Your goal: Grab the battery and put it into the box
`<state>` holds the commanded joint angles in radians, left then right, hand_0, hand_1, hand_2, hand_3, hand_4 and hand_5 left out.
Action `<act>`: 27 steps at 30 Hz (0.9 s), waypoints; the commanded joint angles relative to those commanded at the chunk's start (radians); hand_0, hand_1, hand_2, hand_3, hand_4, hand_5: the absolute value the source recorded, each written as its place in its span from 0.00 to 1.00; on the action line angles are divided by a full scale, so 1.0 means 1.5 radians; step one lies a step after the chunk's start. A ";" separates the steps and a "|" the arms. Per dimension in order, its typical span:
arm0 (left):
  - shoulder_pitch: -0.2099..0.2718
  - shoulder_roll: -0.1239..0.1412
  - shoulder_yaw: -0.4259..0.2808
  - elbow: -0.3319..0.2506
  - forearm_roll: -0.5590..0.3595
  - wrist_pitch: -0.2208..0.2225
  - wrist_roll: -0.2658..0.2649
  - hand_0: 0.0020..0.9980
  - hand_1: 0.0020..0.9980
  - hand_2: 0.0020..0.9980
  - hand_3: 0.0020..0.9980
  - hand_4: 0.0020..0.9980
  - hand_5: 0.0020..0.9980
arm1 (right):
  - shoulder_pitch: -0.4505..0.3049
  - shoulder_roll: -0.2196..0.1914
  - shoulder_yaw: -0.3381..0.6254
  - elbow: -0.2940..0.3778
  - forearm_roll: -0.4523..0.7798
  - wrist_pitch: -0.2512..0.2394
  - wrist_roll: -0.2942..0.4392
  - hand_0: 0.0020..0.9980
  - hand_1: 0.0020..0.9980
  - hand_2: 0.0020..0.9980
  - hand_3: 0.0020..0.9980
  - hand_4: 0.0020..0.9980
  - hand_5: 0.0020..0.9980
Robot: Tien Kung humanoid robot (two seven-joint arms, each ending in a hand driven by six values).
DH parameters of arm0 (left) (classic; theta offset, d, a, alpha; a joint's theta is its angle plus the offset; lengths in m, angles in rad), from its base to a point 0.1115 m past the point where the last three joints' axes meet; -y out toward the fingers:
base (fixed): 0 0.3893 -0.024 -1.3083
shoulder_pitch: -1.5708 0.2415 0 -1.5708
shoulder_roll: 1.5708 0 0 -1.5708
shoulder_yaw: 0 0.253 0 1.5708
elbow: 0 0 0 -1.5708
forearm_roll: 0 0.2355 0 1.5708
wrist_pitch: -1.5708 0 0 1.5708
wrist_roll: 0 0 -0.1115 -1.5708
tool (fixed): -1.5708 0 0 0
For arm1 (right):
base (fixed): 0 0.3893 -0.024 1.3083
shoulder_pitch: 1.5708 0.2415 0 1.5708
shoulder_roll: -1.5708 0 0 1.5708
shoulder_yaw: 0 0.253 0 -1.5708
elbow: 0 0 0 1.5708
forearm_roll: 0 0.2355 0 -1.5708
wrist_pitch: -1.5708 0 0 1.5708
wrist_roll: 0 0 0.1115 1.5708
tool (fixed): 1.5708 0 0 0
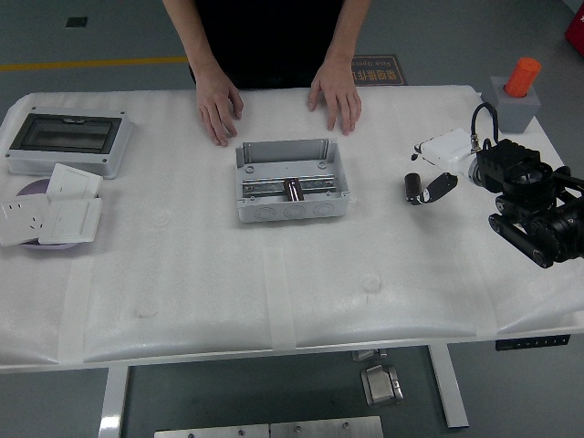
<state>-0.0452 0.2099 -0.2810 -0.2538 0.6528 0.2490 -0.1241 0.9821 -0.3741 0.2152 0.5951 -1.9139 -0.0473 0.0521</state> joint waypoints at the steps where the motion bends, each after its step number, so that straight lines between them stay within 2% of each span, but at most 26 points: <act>1: 0.000 0.000 -0.001 0.000 0.000 0.000 0.000 0.59 0.62 0.56 0.70 0.67 0.27 | 0.000 0.002 0.000 -0.001 0.005 0.000 0.000 0.60 0.54 0.79 0.82 0.98 0.56; 27: -0.007 -0.003 -0.027 -0.010 0.034 0.003 -0.006 0.59 0.62 0.56 0.70 0.67 0.27 | -0.016 0.005 0.020 -0.015 -0.001 0.021 0.015 0.60 0.54 0.78 0.81 0.95 0.60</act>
<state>-0.0553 0.2057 -0.3218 -0.2687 0.7036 0.2538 -0.1332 0.9584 -0.3670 0.2447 0.5729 -1.9147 -0.0165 0.0748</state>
